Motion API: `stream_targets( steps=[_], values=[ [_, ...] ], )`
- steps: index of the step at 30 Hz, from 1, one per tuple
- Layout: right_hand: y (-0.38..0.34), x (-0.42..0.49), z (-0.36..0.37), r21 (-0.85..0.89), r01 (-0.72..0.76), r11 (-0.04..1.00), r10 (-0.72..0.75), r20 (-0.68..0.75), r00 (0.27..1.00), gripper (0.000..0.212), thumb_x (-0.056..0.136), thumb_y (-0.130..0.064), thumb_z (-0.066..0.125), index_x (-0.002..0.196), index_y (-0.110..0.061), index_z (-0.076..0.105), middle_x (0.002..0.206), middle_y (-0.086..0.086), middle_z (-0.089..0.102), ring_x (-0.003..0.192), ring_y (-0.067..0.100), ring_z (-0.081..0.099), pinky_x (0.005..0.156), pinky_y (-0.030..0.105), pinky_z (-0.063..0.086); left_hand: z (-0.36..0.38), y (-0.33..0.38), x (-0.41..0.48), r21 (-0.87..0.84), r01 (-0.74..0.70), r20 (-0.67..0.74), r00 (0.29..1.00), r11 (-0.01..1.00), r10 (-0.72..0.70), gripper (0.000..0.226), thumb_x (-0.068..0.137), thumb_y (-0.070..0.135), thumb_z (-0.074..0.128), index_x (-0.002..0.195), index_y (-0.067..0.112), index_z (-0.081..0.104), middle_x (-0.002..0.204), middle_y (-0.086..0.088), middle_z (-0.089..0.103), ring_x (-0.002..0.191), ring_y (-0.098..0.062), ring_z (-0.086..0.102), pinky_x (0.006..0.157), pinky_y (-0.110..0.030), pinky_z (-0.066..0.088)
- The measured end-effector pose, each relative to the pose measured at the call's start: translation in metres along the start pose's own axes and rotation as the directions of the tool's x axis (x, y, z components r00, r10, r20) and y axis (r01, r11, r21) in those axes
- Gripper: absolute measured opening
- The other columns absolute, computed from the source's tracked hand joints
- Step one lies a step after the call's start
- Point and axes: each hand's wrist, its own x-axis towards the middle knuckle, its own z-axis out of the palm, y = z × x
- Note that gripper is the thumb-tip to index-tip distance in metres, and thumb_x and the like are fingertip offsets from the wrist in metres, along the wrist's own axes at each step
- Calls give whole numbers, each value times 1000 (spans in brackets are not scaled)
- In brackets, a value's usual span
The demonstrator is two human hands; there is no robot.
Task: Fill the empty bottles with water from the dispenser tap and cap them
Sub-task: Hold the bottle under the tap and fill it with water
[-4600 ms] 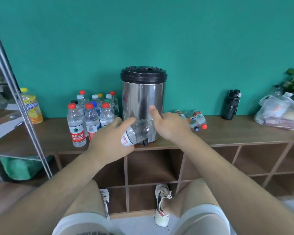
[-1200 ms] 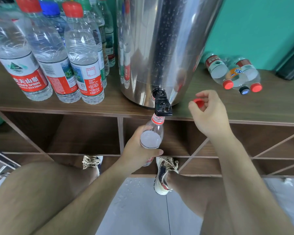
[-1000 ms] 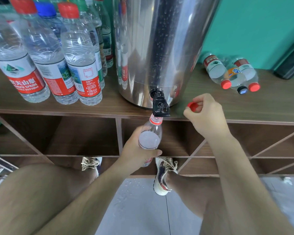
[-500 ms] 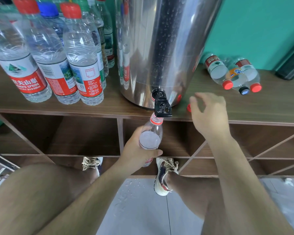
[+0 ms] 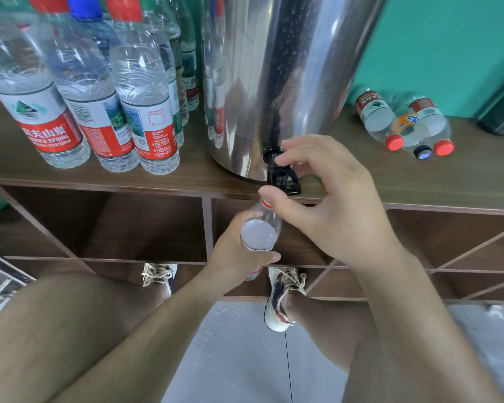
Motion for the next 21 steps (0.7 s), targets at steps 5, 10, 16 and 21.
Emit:
stream_targets(
  steps=[5,10,16,21],
  values=[
    [18,-4,-20,9,49,999,-48,-21,999,24,90,-17,83,107,-2,74,124,11,66,114,13,65,95,26,55,-1,-2,-1,-35,21,0,1000,999,-21,82,67,17,95,130,44,50,120,22,58,116,-4,58,93,-25,51],
    [26,-11,-17,12,75,997,-74,-65,995,15,94,-13,80,102,-1,78,113,10,72,104,14,67,87,19,48,-1,1,-2,-14,42,6,999,999,-42,81,69,19,94,127,47,46,118,24,56,112,-1,56,81,-15,45],
    [25,-13,-11,38,97,995,-93,-80,992,12,96,-11,76,102,0,77,113,11,72,102,18,69,84,22,50,0,-4,-2,-6,58,5,998,998,-58,76,69,20,95,117,51,45,117,22,56,110,-2,57,78,-13,44],
    [21,-16,-9,60,104,993,-100,-68,993,15,100,-9,66,103,1,77,114,14,71,106,21,68,85,23,50,5,-9,-1,18,69,3,998,997,-70,79,68,22,96,120,50,43,118,23,55,113,-4,56,76,-12,43]
  ],
)
